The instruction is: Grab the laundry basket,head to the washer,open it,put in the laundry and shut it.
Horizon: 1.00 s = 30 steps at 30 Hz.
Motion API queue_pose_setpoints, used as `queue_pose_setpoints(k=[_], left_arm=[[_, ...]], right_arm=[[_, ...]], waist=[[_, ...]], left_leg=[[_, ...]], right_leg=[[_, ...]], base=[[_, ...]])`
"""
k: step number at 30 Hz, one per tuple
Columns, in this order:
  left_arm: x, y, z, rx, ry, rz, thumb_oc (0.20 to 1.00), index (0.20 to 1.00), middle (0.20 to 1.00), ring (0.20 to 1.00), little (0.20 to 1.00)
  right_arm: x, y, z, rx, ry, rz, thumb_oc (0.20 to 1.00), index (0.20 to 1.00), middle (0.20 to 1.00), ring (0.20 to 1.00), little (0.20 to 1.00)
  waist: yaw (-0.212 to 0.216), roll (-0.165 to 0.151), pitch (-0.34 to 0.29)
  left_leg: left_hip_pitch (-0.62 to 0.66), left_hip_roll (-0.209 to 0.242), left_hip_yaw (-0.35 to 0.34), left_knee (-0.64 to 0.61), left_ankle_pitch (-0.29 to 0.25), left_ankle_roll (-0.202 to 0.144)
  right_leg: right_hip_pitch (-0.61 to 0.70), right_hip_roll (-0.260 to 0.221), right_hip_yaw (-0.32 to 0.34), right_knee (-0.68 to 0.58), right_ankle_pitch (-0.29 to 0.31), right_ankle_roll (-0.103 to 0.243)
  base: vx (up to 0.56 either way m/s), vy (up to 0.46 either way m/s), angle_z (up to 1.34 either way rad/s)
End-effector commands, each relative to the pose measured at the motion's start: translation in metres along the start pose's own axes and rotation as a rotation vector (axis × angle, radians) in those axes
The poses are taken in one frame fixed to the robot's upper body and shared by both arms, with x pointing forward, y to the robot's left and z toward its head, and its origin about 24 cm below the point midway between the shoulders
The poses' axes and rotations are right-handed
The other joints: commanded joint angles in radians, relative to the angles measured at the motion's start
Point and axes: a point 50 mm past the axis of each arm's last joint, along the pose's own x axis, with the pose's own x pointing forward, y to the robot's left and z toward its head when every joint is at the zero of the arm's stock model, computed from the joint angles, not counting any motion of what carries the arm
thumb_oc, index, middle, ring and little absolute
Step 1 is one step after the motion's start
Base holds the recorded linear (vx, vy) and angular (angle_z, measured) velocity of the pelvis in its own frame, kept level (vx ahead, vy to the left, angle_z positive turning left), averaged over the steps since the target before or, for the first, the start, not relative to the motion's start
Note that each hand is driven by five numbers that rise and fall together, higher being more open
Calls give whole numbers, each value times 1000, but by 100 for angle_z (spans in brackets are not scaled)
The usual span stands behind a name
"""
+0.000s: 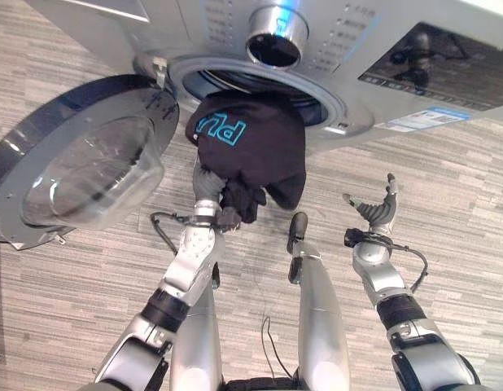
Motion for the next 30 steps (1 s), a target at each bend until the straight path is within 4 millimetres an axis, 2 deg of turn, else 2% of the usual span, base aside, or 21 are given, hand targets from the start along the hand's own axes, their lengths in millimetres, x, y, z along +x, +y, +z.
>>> queue_pose_setpoints(k=[1, 8, 12, 13, 14, 15, 19, 20, 21, 23, 25, 26, 28, 30], left_arm=[[-4, -10, 17, -42, -113, -30, 200, 200, 200, 200, 200], [6, -17, 16, -51, -107, 0, 200, 200, 200, 200, 200], [21, -23, 18, -30, -124, 39, 200, 200, 200, 200, 200], [25, -24, 21, -22, -136, 52, 200, 200, 200, 200, 200], [40, -26, 33, -15, -183, 104, 200, 200, 200, 200, 200], [40, -26, 33, -15, -185, 105, 200, 200, 200, 200, 200], [67, -25, 53, -5, -237, 190, 200, 200, 200, 200, 200], [68, -25, 54, -6, -239, 191, 200, 200, 200, 200, 200], [76, -22, 63, 3, -260, 215, 200, 200, 200, 200, 200], [104, -14, 98, -27, -325, 297, 200, 200, 200, 200, 200], [113, -11, 115, -30, -354, 325, 200, 200, 200, 200, 200], [114, -11, 116, -30, -356, 325, 200, 200, 200, 200, 200], [129, -2, 150, 13, -412, 389, 200, 200, 200, 200, 200], [135, 1, 161, 14, -415, 410, 200, 200, 200, 200, 200]], right_arm=[[0, -7, 7, 58, -48, -53, 1000, 1000, 1000, 1000, 1000], [-1, 0, 16, 107, -66, -48, 1000, 1000, 1000, 1000, 1000], [-4, 7, 20, 122, -79, -30, 1000, 1000, 1000, 1000, 1000], [-5, 8, 20, 122, -81, -24, 1000, 1000, 1000, 1000, 1000], [-7, 9, 17, 120, -76, -18, 1000, 1000, 1000, 1000, 1000], [-7, 9, 18, 120, -78, -18, 1000, 1000, 1000, 1000, 1000], [-8, 9, 14, 119, -69, -14, 1000, 1000, 1000, 1000, 1000], [-7, 10, 15, 120, -72, -14, 1000, 1000, 1000, 1000, 1000], [-8, 10, 15, 120, -74, -12, 1000, 1000, 1000, 1000, 1000], [-7, 9, 16, 116, -86, 4, 1000, 1000, 1000, 1000, 1000], [-6, 9, 18, 120, -96, 10, 1000, 1000, 1000, 1000, 1000], [-6, 9, 19, 121, -98, 10, 1000, 1000, 1000, 1000, 1000], [-2, 4, 25, 134, -132, 20, 1000, 1000, 1000, 1000, 1000], [-1, 2, 28, 143, -145, 21, 1000, 1000, 1000, 1000, 1000]], waist=[[-4, -20, -58], [-20, -28, -69], [-38, -37, -79], [-42, -40, -82], [-61, -44, -93], [-62, -43, -93], [-89, -47, -113], [-90, -47, -112], [-98, -48, -117], [-124, -49, -132], [-137, -51, -137], [-138, -50, -136], [-163, -55, -146], [-171, -56, -146]], left_leg=[[-51, -22, 27, 17, -112, 55], [-96, -19, 29, 15, -111, 57], [-123, -12, 31, 12, -108, 56], [-125, -12, 30, 9, -107, 56], [-134, -8, 29, -4, -102, 54], [-135, -8, 29, -5, -101, 54], [-142, -2, 31, -18, -93, 49], [-143, -2, 31, -18, -93, 49], [-145, -1, 29, -22, -92, 48], [-148, 9, 29, -39, -87, 42], [-150, 14, 29, -46, -86, 41], [-151, 14, 29, -46, -86, 41], [-159, 21, 23, -48, -88, 39], [-163, 23, 22, -49, -89, 39]], right_leg=[[-5, -14, -23, -48, -62, 11], [-56, -10, -19, -52, -58, 12], [-86, -5, -18, -58, -50, 14], [-91, -3, -18, -62, -49, 14], [-104, -1, -16, -70, -43, 17], [-105, -2, -16, -70, -43, 17], [-122, 7, -12, -75, -40, 17], [-124, 7, -12, -75, -40, 17], [-127, 9, -10, -77, -38, 18], [-135, 17, -7, -89, -35, 21], [-138, 22, -8, -95, -34, 22], [-139, 22, -8, -96, -34, 22], [-147, 32, -3, -106, -31, 25], [-150, 36, -1, -111, -30, 25]], base=[[0, 0, 0], [2, -1, -1], [0, 0, 0], [38, -7, -5], [38, -7, -7], [38, -5, -11], [25, 7, -5], [22, 4, -3], [33, 6, -5], [63, 12, -7], [44, -5, -9], [38, -20, -11], [59, -15, -7], [44, -1, -8]])
